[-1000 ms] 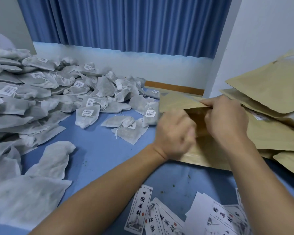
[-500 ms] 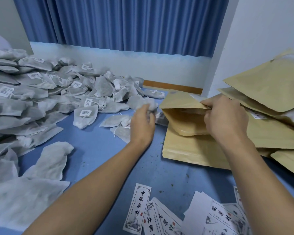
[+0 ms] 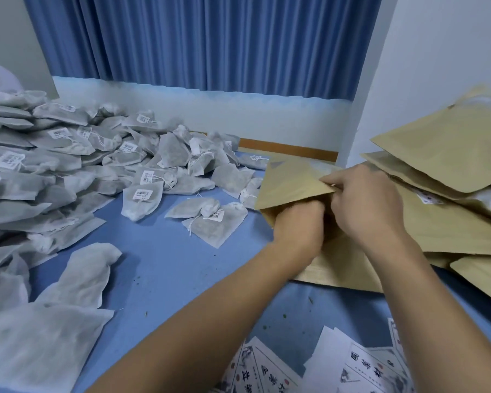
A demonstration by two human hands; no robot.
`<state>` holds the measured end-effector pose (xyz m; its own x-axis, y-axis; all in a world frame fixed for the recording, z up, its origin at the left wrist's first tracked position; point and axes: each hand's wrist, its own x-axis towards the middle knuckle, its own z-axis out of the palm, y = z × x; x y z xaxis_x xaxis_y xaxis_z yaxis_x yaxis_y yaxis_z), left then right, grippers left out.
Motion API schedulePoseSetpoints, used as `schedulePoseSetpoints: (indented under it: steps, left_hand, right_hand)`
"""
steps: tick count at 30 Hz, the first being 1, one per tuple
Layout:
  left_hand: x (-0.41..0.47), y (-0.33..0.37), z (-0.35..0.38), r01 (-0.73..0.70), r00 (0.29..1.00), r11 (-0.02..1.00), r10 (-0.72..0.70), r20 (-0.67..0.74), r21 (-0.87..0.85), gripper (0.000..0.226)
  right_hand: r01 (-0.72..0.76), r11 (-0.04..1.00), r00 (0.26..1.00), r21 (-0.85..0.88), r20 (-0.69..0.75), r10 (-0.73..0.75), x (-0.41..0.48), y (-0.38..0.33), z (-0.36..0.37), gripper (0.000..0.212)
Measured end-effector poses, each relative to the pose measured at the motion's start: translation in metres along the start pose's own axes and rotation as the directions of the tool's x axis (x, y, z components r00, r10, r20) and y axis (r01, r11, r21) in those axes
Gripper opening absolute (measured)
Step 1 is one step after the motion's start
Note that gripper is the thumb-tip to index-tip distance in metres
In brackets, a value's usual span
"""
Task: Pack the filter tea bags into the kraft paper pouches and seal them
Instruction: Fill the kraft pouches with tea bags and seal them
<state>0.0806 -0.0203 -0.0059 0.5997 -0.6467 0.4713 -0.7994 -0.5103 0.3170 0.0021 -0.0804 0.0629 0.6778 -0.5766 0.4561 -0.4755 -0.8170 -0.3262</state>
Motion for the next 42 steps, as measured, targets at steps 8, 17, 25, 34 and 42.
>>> schedulePoseSetpoints:
  steps: [8,17,25,34,42]
  left_hand:
    - [-0.024,-0.014,0.016,-0.23,0.959,0.951,0.186,-0.213,-0.205,0.02]
    - [-0.054,-0.099,-0.025,0.362,0.868,0.92,-0.392,-0.306,-0.151,0.048]
    - [-0.062,-0.115,-0.016,0.552,0.831,0.832,-0.545,-0.107,0.046,0.039]
    - [-0.077,-0.055,-0.035,-0.314,0.725,0.871,-0.037,-0.688,-0.378,0.032]
    - [-0.034,0.006,-0.03,0.397,0.917,0.819,-0.377,0.132,-0.415,0.015]
  right_hand:
    - [-0.071,0.995,0.997,-0.071,0.035,0.073,-0.003,-0.003,0.009,0.043]
    - [-0.111,0.987,0.994,-0.116,-0.009,0.111,-0.008,-0.008,0.005,0.029]
    - [-0.117,0.983,0.993,-0.14,-0.021,0.115,-0.011,-0.009,0.003,0.04]
    - [-0.113,0.986,0.994,-0.123,-0.013,0.112,-0.005,-0.004,0.005,0.038]
    - [0.073,0.997,0.997,-0.013,0.039,-0.073,-0.021,-0.016,-0.005,0.039]
